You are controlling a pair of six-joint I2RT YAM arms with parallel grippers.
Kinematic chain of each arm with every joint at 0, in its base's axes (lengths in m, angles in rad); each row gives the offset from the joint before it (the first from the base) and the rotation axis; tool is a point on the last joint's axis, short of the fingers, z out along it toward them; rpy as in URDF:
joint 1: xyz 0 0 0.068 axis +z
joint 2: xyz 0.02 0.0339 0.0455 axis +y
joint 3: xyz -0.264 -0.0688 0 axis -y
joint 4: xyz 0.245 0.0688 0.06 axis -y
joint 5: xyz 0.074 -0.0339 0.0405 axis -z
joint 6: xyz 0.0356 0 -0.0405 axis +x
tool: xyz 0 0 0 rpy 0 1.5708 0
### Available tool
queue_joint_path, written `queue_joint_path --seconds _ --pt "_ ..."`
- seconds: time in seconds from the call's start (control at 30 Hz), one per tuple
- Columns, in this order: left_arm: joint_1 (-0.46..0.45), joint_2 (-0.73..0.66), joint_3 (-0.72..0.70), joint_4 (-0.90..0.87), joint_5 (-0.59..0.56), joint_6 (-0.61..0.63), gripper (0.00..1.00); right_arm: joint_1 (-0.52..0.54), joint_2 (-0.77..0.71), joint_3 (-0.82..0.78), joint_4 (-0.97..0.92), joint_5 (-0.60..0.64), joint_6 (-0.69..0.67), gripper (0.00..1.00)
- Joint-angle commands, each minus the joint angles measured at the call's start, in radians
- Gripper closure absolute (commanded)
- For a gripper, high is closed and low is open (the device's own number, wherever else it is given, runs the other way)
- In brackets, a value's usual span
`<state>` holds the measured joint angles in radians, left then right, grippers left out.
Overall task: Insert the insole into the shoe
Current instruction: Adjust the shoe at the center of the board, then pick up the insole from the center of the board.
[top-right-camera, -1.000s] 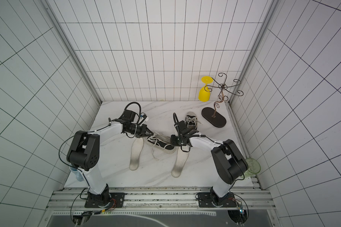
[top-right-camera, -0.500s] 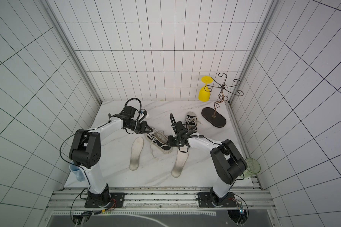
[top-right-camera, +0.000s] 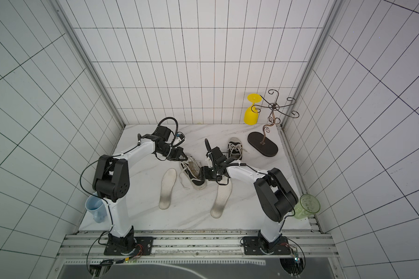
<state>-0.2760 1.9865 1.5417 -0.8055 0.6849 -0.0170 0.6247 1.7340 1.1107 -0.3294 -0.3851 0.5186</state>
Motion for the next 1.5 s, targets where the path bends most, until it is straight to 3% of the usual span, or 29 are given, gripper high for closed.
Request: queue_joint_path --seconds 0.0,0.2,0.5,0.7,0.93,1.03,1.1,1.27,1.47 --pt "0.008 0.019 0.041 0.025 -0.063 0.029 0.90 -0.009 -0.057 0.095 -0.080 -0.021 -0.027 0.30" --pt "0.009 0.002 0.051 0.019 -0.095 0.027 0.68 -0.034 -0.101 0.112 -0.100 -0.016 -0.039 0.29" --pt "0.004 -0.051 0.051 0.014 -0.053 0.001 0.57 -0.047 -0.115 0.152 -0.132 -0.011 -0.074 0.27" --pt "0.012 -0.146 -0.024 0.067 -0.041 -0.062 0.49 -0.061 -0.128 0.159 -0.137 -0.005 -0.084 0.26" --pt "0.054 -0.283 -0.154 0.111 -0.226 -0.188 0.49 -0.077 -0.150 0.166 -0.159 0.002 -0.115 0.26" --pt "0.057 -0.334 -0.227 0.077 -0.441 -0.249 0.48 -0.077 -0.160 0.161 -0.172 0.023 -0.132 0.26" --pt "0.052 -0.350 -0.285 0.038 -0.510 -0.284 0.48 -0.077 -0.167 0.151 -0.172 0.031 -0.140 0.26" --pt "0.024 -0.396 -0.463 0.064 -0.614 -0.355 0.45 -0.077 -0.172 0.140 -0.167 0.022 -0.141 0.27" --pt "-0.004 -0.378 -0.554 0.097 -0.622 -0.406 0.48 -0.077 -0.186 0.128 -0.160 0.014 -0.141 0.27"
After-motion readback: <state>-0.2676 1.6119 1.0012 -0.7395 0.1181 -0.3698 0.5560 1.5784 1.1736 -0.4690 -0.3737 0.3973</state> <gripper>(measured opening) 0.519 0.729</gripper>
